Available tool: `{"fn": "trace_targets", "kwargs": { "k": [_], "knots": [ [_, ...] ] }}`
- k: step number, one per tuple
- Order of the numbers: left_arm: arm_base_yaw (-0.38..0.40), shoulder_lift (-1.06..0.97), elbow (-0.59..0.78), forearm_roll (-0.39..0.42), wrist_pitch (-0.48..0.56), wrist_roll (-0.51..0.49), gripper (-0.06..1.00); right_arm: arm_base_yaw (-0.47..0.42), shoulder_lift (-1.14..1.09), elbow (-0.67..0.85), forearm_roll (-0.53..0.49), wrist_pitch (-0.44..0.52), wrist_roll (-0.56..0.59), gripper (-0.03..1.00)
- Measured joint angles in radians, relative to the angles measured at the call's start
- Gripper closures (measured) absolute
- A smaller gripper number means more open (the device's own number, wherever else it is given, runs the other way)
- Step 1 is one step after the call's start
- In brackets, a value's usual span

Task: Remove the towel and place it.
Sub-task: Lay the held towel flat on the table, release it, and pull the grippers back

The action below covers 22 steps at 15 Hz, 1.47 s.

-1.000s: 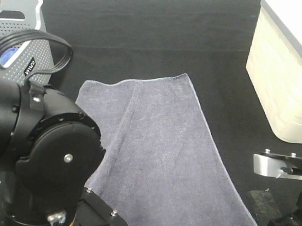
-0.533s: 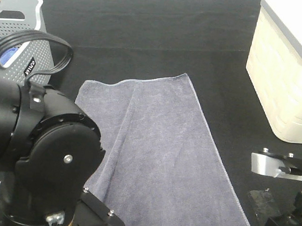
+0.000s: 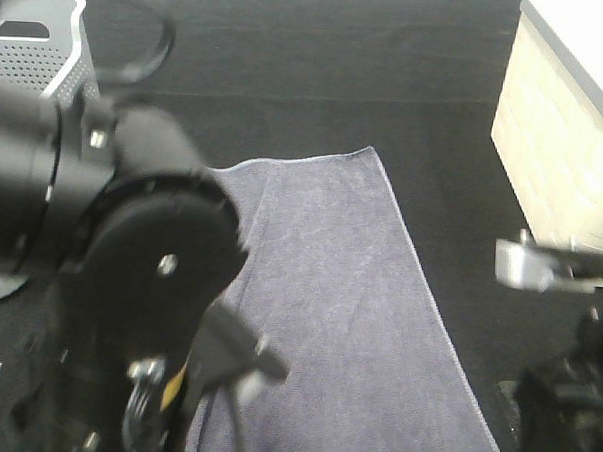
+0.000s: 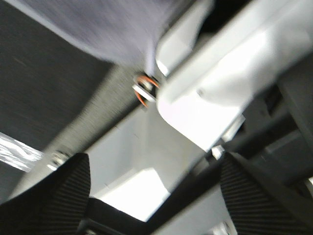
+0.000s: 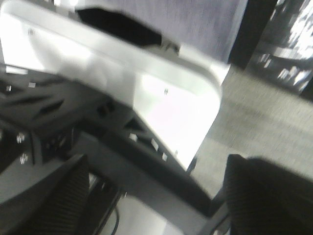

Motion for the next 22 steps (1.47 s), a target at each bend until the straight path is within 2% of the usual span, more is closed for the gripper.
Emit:
{"fn": "trace_targets", "kwargs": {
  "k": [3, 4, 5, 11, 15, 18, 22],
  "knots": [
    [0.007, 0.000, -0.121, 0.254, 0.000, -0.079, 0.23, 0.000, 0.002, -0.119, -0.065, -0.069, 0.000, 0.27],
    [0.054, 0.000, -0.170, 0.323, 0.000, -0.111, 0.23, 0.000, 0.003, -0.192, -0.097, -0.089, 0.000, 0.29],
    [0.107, 0.000, -0.193, 0.337, -0.018, -0.118, 0.23, 0.000, 0.008, -0.240, -0.110, -0.098, 0.000, 0.33],
    [0.447, 0.001, -0.242, 0.318, -0.339, -0.071, 0.23, 0.000, 0.159, -0.538, -0.112, -0.099, 0.010, 0.35],
    [0.636, 0.001, -0.242, 0.306, -0.488, -0.062, 0.24, 0.000, 0.219, -0.623, -0.115, -0.098, 0.011, 0.35],
    [0.731, 0.043, -0.260, 0.306, -0.528, -0.057, 0.29, 0.000, 0.239, -0.625, -0.115, -0.099, 0.018, 0.35],
    [0.749, 0.203, -0.402, 0.306, -0.508, -0.017, 0.30, 0.000, 0.240, -0.625, -0.115, -0.099, 0.023, 0.35]
  ]
}}
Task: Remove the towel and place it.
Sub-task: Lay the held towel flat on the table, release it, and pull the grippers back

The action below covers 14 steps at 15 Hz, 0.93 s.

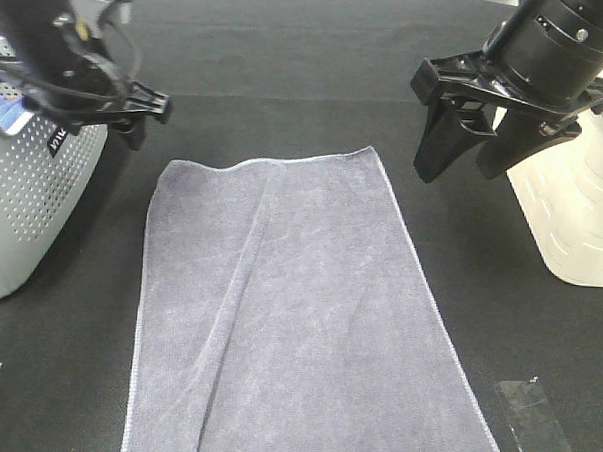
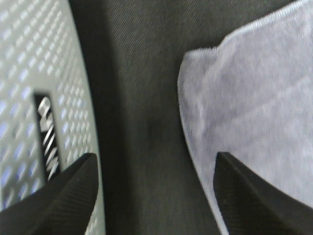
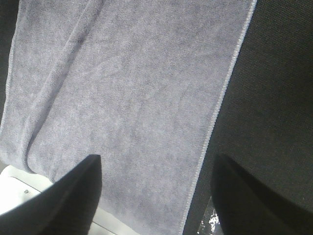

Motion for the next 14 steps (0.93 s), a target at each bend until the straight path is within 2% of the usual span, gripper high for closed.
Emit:
{"fn": "trace_targets", "kwargs": {
  "k": [3, 7, 10, 14],
  "knots": [
    [0.000, 0.156, -0.188, -0.022, 0.052, 0.016, 0.30, 0.000, 0.000, 0.000, 0.000, 0.000, 0.002, 0.35],
    [0.000, 0.315, -0.372, -0.081, 0.199, 0.060, 0.30, 0.000, 0.000, 0.000, 0.000, 0.000, 0.002, 0.35],
    [0.000, 0.379, -0.427, -0.086, 0.219, 0.065, 0.31, 0.000, 0.000, 0.000, 0.000, 0.000, 0.002, 0.35],
    [0.000, 0.412, -0.432, -0.078, 0.218, 0.067, 0.35, 0.000, 0.000, 0.000, 0.000, 0.000, 0.002, 0.35]
  ]
}}
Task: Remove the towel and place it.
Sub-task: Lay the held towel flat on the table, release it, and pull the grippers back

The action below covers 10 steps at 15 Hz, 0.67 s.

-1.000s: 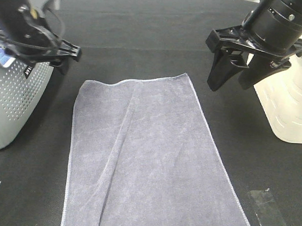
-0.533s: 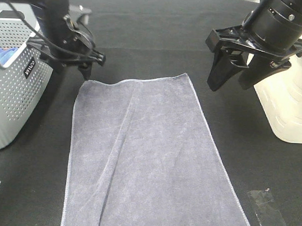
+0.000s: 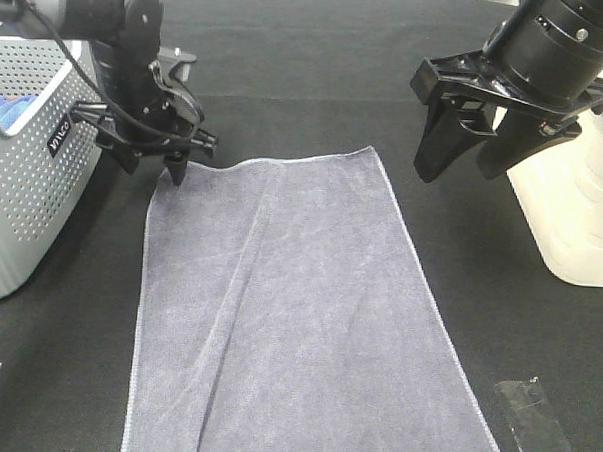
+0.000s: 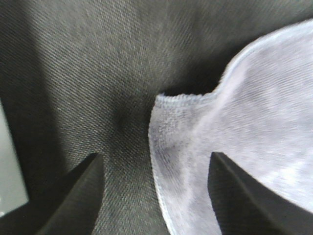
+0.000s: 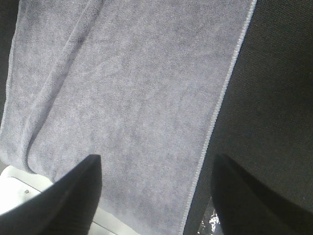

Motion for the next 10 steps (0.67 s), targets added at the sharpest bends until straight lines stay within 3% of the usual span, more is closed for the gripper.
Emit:
{"fn": "trace_targets", "kwargs": {
  "k": [5, 10],
  "knots": [
    [0.000, 0.037, -0.007, 0.022, -0.038, 0.000, 0.42, 0.000, 0.000, 0.000, 0.000, 0.000, 0.000, 0.35],
    [0.000, 0.045, -0.018, 0.036, -0.077, 0.001, 0.67, 0.000, 0.000, 0.000, 0.000, 0.000, 0.000, 0.35]
  ]
}}
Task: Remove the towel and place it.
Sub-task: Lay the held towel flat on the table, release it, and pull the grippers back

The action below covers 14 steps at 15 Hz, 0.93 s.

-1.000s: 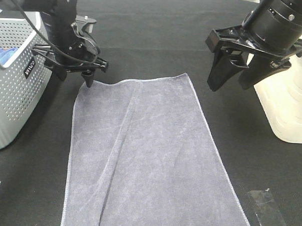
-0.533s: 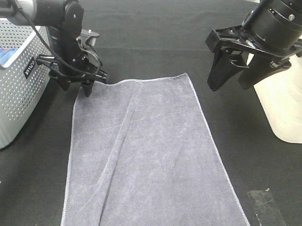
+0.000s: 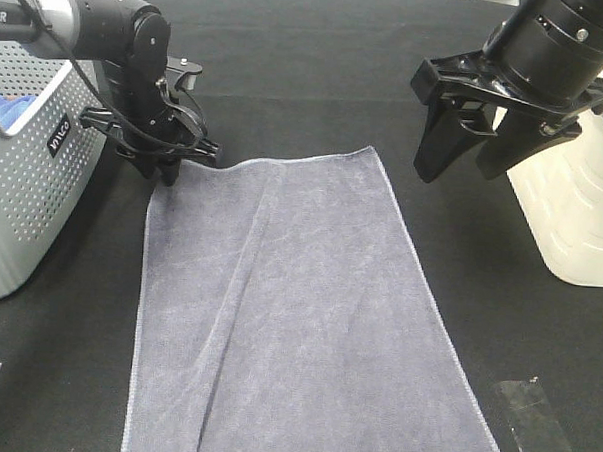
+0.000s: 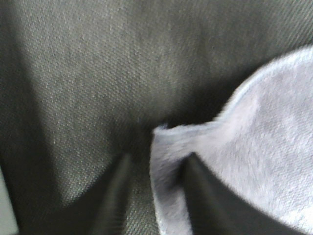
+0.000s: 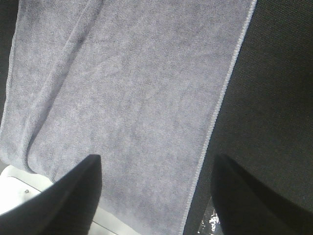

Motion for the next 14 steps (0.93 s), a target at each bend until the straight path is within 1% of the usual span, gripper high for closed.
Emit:
{"fn": "trace_targets", "kwargs": {
  "k": [2, 3, 4, 7, 8, 11, 14],
  "knots": [
    [0.000, 0.000, 0.000, 0.005, -0.014, 0.000, 0.84, 0.000, 0.000, 0.000, 0.000, 0.000, 0.000, 0.35],
    [0.000, 0.000, 0.000, 0.008, -0.015, 0.000, 0.90, 0.000, 0.000, 0.000, 0.000, 0.000, 0.000, 0.35],
    [0.000, 0.000, 0.000, 0.014, -0.015, 0.000, 0.94, 0.000, 0.000, 0.000, 0.000, 0.000, 0.000, 0.35],
    [0.000, -0.005, -0.021, 0.029, -0.011, 0.011, 0.94, 0.000, 0.000, 0.000, 0.000, -0.002, 0.000, 0.35],
    [0.000, -0.016, -0.024, 0.029, -0.014, 0.015, 0.94, 0.000, 0.001, 0.000, 0.000, -0.016, 0.000, 0.35],
    [0.000, -0.039, -0.037, 0.028, -0.015, 0.019, 0.94, 0.000, 0.022, 0.000, 0.000, -0.118, 0.000, 0.35],
    [0.000, -0.039, -0.037, -0.008, -0.015, 0.056, 0.94, 0.000, 0.081, -0.009, 0.000, -0.232, -0.012, 0.35]
  ]
}}
